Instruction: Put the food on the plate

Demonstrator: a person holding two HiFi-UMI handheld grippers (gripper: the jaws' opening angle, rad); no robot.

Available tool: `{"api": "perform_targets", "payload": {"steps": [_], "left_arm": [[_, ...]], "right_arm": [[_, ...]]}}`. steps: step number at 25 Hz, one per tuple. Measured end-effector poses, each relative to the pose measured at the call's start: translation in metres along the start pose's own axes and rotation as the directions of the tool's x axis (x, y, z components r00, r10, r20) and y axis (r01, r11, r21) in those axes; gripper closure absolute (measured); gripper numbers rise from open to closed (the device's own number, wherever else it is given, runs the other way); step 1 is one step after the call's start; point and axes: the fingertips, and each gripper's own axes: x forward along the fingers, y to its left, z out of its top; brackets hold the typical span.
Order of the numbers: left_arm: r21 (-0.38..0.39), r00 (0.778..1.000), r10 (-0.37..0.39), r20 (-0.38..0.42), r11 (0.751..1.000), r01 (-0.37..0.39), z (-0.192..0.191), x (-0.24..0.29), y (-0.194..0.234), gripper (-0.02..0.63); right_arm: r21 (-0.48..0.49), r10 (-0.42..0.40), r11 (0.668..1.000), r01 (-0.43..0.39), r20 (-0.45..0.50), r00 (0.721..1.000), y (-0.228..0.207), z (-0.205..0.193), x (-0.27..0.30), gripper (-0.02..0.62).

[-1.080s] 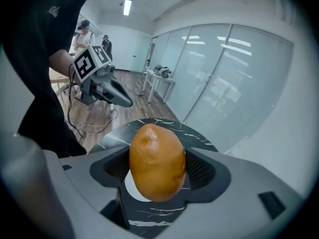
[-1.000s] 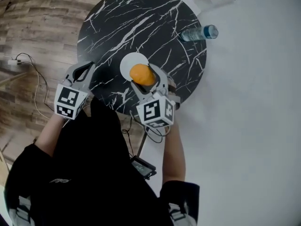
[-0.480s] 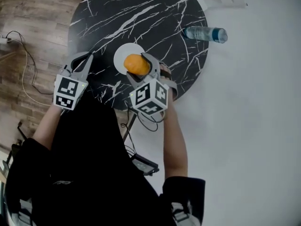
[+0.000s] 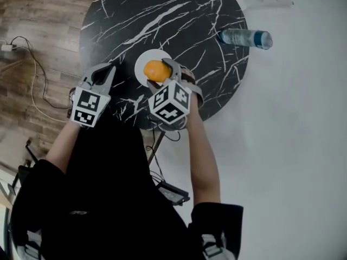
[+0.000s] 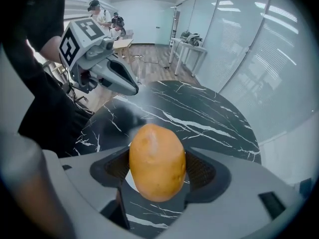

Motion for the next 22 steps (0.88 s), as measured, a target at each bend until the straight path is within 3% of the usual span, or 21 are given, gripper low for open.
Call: {"api": "perform_targets", "payload": {"steps": [9, 22], "left_arm": [[0.035, 0.999, -0.019, -0.04, 0.999, 0.02, -0.009, 0.001, -0.005, 0.606], [0.041, 0.997, -0.029, -0.07, 0.999, 0.032, -0.015, 0.004, -0.008, 0.606]], "right_arm": [[0.132, 0.035, 0.991, -0.034, -0.006, 0.999, 0.003, -0.011, 0.028, 0.264], [0.234, 0.048, 0.971, -0.047, 0.003, 0.999, 0.005, -0.02, 0.046, 0.264]]}}
